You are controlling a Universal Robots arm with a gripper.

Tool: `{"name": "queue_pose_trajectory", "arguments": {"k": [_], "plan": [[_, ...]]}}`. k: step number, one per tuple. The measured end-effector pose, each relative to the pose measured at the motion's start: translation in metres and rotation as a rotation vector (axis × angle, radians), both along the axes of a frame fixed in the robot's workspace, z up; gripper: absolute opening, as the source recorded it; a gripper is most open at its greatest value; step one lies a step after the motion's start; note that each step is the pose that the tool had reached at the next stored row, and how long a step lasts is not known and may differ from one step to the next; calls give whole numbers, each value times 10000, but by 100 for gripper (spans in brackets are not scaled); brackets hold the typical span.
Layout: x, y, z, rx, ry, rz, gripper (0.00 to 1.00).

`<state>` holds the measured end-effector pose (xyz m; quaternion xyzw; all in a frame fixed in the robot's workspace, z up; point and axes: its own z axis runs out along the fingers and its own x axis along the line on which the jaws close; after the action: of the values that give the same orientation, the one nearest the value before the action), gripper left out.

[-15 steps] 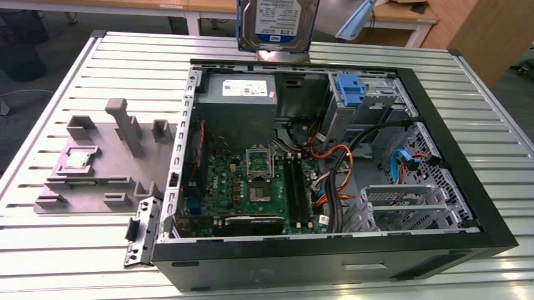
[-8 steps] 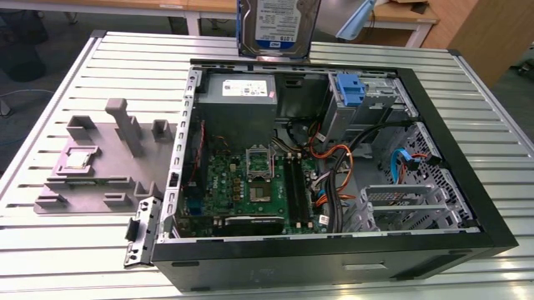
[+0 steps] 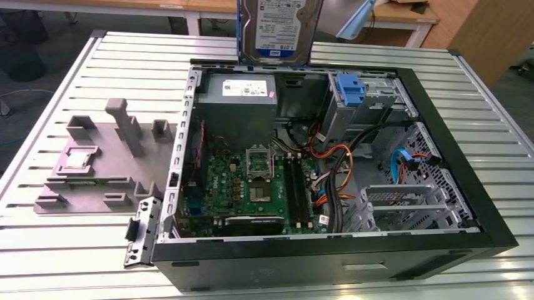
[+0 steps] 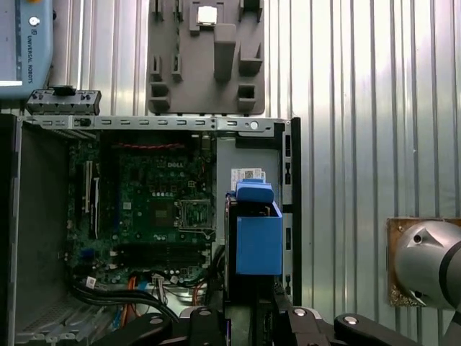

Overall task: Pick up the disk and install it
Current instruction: 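Pick up the disk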

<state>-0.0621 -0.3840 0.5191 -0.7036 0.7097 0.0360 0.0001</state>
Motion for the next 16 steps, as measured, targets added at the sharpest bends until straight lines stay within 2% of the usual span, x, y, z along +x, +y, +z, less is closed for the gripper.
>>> {"name": "queue_pose_trajectory", "arguments": {"k": [6,16], "plan": [[46,-70,-42,1,0,-1,35],[248,-149,-97,2,-1,-1,35]]}}
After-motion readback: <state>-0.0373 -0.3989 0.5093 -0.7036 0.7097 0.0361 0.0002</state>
